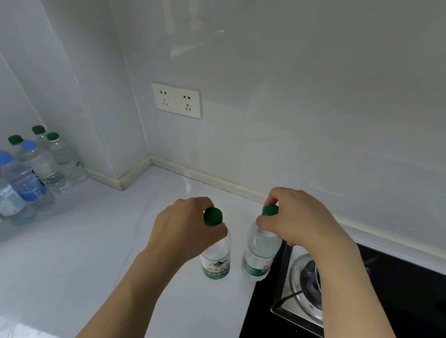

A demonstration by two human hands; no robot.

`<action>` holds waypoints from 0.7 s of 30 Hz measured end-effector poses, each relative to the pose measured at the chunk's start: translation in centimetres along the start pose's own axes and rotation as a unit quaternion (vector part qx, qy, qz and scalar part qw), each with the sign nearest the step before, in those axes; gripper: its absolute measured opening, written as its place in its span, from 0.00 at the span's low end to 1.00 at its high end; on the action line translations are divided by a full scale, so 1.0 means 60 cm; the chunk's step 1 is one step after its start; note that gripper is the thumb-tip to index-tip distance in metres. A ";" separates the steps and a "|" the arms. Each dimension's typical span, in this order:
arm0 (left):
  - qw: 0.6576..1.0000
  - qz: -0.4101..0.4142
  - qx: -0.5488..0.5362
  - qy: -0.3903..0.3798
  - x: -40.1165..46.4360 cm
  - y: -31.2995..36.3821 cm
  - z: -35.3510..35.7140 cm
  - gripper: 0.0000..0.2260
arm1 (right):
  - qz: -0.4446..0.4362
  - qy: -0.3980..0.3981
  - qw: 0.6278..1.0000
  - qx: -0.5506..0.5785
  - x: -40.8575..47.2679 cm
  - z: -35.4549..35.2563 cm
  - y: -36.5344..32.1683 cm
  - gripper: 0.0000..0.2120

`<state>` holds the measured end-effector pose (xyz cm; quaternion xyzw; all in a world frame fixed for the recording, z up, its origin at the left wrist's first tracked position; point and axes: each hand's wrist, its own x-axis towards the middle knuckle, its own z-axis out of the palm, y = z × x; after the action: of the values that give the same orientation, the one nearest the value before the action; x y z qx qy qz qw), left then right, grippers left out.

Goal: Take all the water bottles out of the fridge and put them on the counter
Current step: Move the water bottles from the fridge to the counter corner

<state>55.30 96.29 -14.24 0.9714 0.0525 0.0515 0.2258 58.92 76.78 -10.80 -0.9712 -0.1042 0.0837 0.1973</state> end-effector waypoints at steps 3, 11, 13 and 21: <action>1.000 0.000 -0.004 -0.009 0.021 -0.050 -0.012 0.08 | 0.006 -0.012 1.000 0.002 0.025 0.024 -0.043 0.08; 1.000 -0.015 0.014 -0.021 0.065 -0.213 -0.092 0.08 | 0.000 -0.053 0.999 -0.014 0.102 0.088 -0.212 0.06; 0.999 -0.019 0.020 -0.018 0.072 -0.259 -0.114 0.09 | -0.006 -0.064 0.998 -0.011 0.123 0.107 -0.256 0.06; 0.996 -0.080 0.031 0.001 0.083 -0.464 -0.193 0.09 | -0.075 -0.090 0.993 -0.026 0.202 0.197 -0.448 0.07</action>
<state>56.58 126.77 -15.91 0.9706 0.1313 0.0324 0.1993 63.63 108.17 -12.26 -0.9540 -0.1963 0.1532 0.1671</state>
